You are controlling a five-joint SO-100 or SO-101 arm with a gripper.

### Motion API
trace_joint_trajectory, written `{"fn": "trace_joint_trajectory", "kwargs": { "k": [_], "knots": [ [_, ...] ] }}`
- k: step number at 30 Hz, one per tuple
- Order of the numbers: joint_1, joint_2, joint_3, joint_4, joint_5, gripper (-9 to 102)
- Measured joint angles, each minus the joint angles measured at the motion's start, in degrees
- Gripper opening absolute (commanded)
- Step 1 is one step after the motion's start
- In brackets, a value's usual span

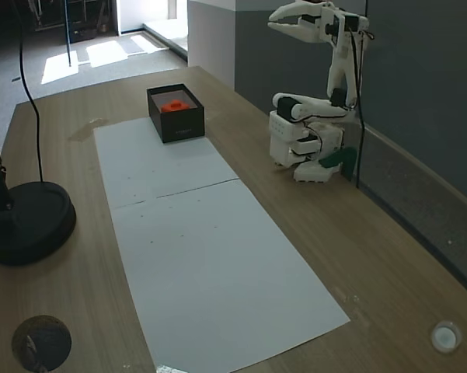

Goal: Grab a orange square and put it in the box.

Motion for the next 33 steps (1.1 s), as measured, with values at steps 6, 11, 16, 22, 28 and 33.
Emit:
{"fn": "trace_joint_trajectory", "kwargs": {
  "k": [6,11,16,22,28,33],
  "knots": [
    [1.67,0.70,13.71,-12.83,-0.09,0],
    [7.73,0.70,27.95,-23.55,-0.09,0],
    [8.35,0.70,41.92,-27.25,-0.09,0],
    [8.44,0.70,55.20,-27.33,-0.09,0],
    [-0.53,0.70,61.00,-23.91,-0.09,0],
    [-6.50,0.70,63.02,-21.80,-0.09,0]
  ]
}}
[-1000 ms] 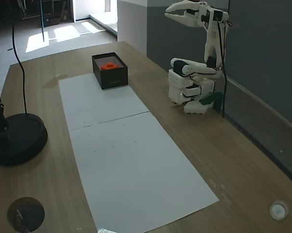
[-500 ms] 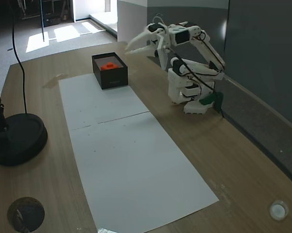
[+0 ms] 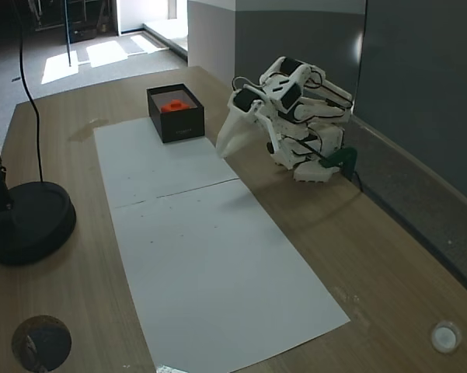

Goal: Grab a orange square and put it in the box.

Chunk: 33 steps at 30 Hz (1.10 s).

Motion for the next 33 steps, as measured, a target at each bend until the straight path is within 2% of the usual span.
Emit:
{"fn": "trace_joint_trajectory", "kwargs": {
  "k": [9,15,21,33],
  "knots": [
    [-0.26,0.00,7.29,0.97,0.00,0],
    [1.05,0.00,7.29,9.32,0.00,0],
    [4.48,0.00,7.29,9.67,3.52,0],
    [4.83,0.00,7.29,9.67,4.04,0]
  ]
}}
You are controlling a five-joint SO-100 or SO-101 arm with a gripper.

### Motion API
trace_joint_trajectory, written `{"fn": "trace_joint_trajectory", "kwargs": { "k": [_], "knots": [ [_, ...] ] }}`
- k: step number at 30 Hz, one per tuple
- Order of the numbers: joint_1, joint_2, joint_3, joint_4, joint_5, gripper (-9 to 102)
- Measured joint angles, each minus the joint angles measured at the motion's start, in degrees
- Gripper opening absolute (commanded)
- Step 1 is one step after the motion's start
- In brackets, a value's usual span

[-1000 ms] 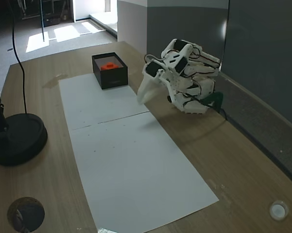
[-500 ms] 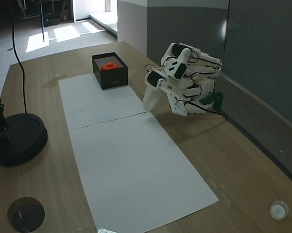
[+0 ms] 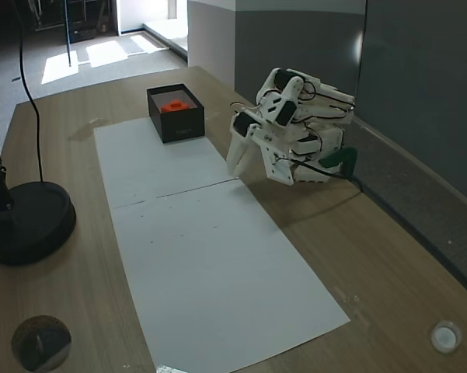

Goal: Grab a orange square and put it in the box.

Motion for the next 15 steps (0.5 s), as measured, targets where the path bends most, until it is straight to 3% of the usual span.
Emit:
{"fn": "trace_joint_trajectory", "kwargs": {
  "k": [15],
  "knots": [
    [0.00,0.00,0.00,0.00,0.00,0]
  ]
}}
